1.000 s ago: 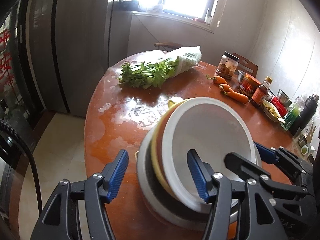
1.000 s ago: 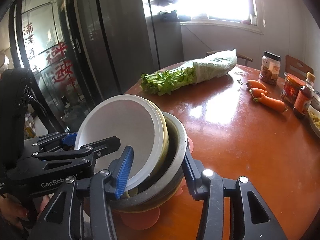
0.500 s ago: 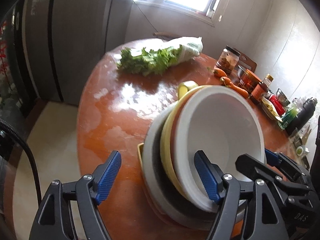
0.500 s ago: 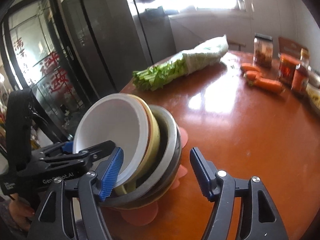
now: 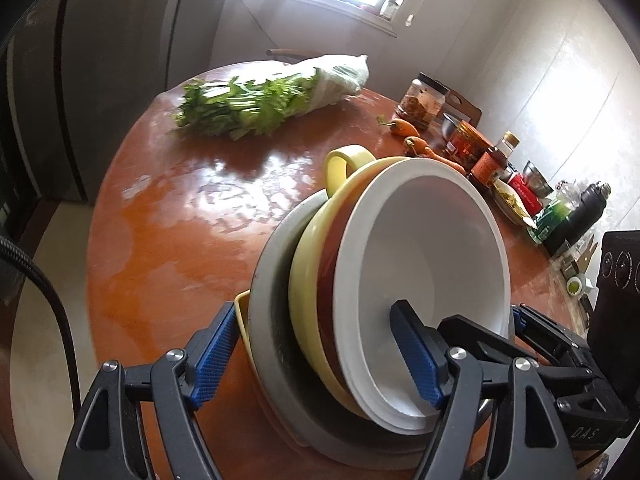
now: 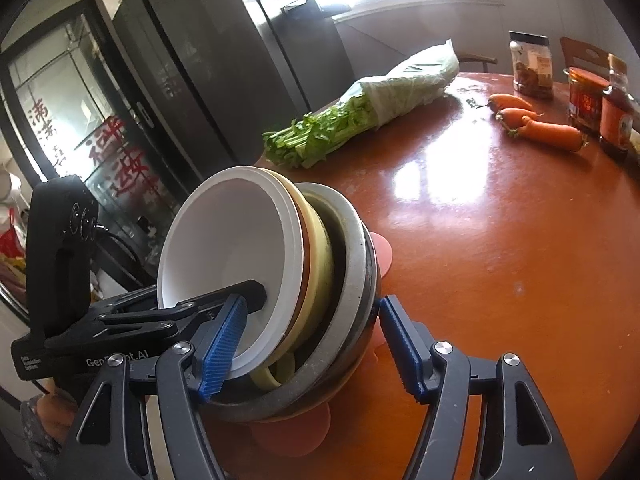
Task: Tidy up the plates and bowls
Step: 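Lift the nested bowl stack with the left gripper and carry it toward the plate stack, then lower the bowl stack onto the plate stack and open the left gripper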
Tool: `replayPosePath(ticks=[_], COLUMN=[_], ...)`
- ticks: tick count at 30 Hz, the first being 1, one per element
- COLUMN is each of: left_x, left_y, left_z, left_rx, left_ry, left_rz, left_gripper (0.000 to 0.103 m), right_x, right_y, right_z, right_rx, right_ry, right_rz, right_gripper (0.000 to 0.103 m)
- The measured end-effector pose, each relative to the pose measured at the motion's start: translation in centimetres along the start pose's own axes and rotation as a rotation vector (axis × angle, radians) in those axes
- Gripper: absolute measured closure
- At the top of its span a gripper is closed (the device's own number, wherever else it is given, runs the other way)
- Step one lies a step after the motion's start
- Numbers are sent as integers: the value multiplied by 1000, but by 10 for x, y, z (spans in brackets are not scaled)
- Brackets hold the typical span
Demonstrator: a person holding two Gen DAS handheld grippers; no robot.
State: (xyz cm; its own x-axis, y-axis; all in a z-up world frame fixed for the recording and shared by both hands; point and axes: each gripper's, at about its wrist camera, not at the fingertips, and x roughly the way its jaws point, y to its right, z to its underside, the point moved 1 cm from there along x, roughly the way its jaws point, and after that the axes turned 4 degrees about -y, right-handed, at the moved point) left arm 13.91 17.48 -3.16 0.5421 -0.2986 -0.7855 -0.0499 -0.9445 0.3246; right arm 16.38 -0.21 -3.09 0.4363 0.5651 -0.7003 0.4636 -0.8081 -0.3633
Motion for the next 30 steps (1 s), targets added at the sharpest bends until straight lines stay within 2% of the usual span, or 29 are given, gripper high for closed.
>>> replayPosePath(ticks=[19, 26, 30], left_x=[57, 72, 72], left_y=[136, 172, 179], left_z=[-15, -16, -16], left_rx=[171, 195, 200], left_ry=[-41, -34, -6], left_rz=[-1, -5, -29], left_gripper=[27, 26, 27], right_x=[-80, -102, -110], right_y=[111, 145, 153], right_z=[17, 20, 21], right_rx=[82, 106, 106], right_ry=[65, 84, 93], right_rz=[92, 129, 135], right_gripper=[36, 37, 37])
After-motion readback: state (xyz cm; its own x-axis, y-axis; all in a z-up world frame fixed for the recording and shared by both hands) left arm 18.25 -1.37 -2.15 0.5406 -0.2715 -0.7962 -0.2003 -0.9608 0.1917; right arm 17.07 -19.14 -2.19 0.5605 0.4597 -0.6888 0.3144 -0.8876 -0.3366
